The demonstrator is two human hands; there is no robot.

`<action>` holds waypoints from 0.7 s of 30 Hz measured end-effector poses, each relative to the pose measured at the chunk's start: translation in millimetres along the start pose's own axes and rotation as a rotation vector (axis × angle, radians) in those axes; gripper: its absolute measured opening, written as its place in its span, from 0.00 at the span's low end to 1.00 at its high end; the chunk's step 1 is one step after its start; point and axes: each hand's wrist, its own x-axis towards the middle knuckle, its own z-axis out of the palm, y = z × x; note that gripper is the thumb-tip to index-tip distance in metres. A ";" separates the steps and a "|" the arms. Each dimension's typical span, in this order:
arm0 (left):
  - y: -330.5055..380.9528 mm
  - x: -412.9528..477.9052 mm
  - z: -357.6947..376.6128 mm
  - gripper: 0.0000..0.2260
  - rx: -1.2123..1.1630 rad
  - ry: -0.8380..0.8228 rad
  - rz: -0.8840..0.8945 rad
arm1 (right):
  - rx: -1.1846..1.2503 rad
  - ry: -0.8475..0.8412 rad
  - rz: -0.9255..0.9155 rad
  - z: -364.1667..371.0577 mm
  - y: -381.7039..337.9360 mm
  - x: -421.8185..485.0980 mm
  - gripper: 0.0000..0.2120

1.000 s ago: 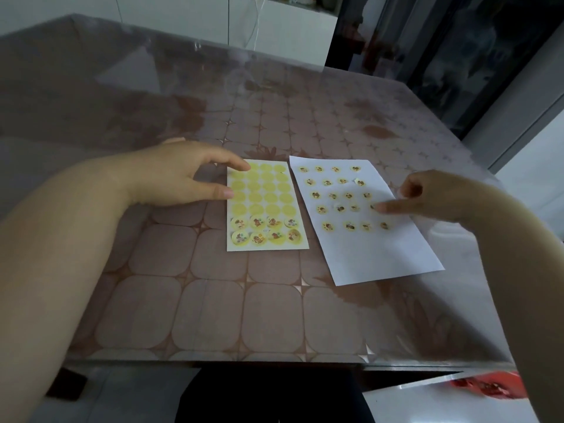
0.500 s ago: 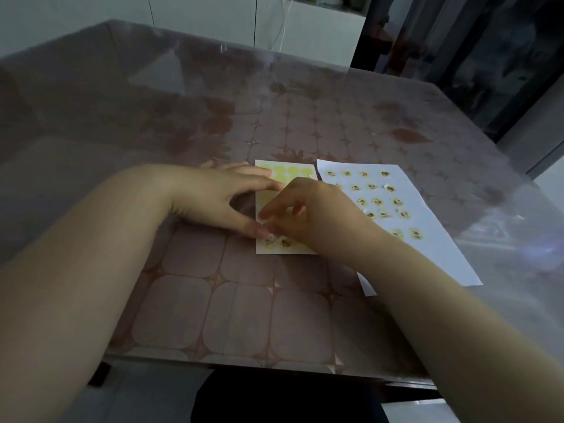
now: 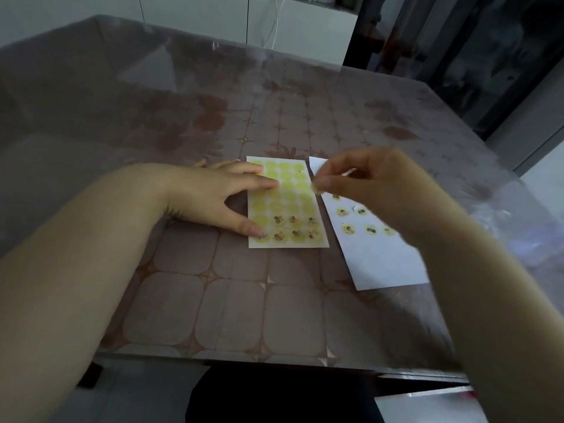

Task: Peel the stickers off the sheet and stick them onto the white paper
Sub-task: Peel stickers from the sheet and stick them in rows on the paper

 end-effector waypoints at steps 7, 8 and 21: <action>0.2 -1.5 -0.5 0.41 -0.008 0.016 0.004 | -0.102 -0.069 0.285 -16.9 37.8 -31.7 0.03; -0.1 -0.9 0.0 0.41 -0.003 0.020 0.005 | -0.090 -0.057 0.294 -14.7 39.1 -33.6 0.04; -5.9 1.4 0.8 0.44 0.013 0.029 0.030 | -0.154 -0.009 0.278 -6.5 43.3 -29.6 0.13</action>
